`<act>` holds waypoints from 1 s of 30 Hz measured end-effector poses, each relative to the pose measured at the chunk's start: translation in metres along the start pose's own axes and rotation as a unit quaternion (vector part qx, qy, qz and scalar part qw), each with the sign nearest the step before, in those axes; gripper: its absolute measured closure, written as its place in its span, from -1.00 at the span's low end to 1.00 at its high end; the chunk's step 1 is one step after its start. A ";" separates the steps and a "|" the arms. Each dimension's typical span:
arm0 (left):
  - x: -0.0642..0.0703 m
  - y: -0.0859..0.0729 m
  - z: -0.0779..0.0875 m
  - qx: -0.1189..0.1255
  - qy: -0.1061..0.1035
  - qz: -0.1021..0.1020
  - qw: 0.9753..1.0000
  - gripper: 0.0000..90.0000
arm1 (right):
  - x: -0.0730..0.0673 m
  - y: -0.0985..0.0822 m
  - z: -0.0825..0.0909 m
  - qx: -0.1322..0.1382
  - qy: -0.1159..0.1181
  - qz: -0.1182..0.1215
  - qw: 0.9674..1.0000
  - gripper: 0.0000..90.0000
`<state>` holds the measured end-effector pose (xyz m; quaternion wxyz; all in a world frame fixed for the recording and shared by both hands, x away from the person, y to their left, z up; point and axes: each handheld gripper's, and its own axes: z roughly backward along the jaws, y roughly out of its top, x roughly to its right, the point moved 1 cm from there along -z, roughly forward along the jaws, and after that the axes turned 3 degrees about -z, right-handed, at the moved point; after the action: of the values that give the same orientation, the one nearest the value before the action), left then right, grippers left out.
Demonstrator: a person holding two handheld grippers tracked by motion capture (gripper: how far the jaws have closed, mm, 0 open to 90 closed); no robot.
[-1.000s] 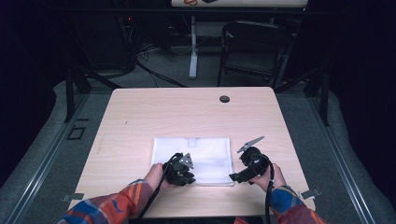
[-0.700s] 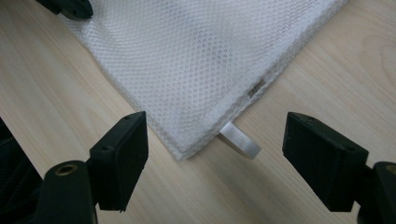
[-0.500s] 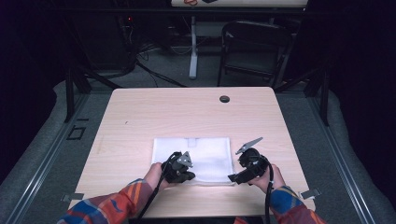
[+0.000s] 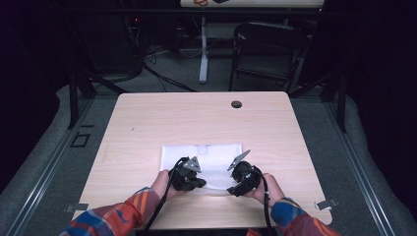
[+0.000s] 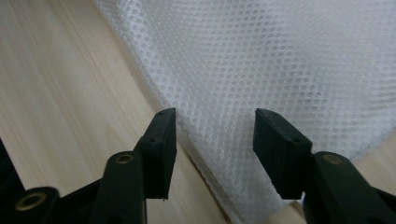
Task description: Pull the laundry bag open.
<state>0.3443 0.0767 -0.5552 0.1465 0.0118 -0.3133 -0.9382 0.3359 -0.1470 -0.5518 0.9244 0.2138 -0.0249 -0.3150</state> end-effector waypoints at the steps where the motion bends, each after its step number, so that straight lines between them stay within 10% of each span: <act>1: -0.001 0.000 -0.001 0.000 -0.003 0.001 1.000 0.98 | -0.002 0.002 -0.009 -0.010 -0.003 0.006 1.000 0.34; 9: -0.001 -0.001 -0.009 -0.010 -0.012 0.006 1.000 0.93 | 0.000 0.004 -0.013 -0.006 -0.014 -0.003 1.000 0.93; 18: 0.004 0.010 -0.014 -0.014 -0.005 -0.005 1.000 0.08 | 0.000 0.008 0.004 0.029 0.010 -0.016 0.999 0.98; 30: 0.002 0.014 -0.026 -0.021 0.008 0.012 1.000 0.91 | 0.003 0.007 0.013 0.044 0.017 -0.028 0.998 0.73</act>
<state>0.3491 0.0500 -0.5679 0.1611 0.0128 -0.2927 -0.9424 0.3402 -0.1490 -0.5374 0.9051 0.2608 -0.0168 -0.3354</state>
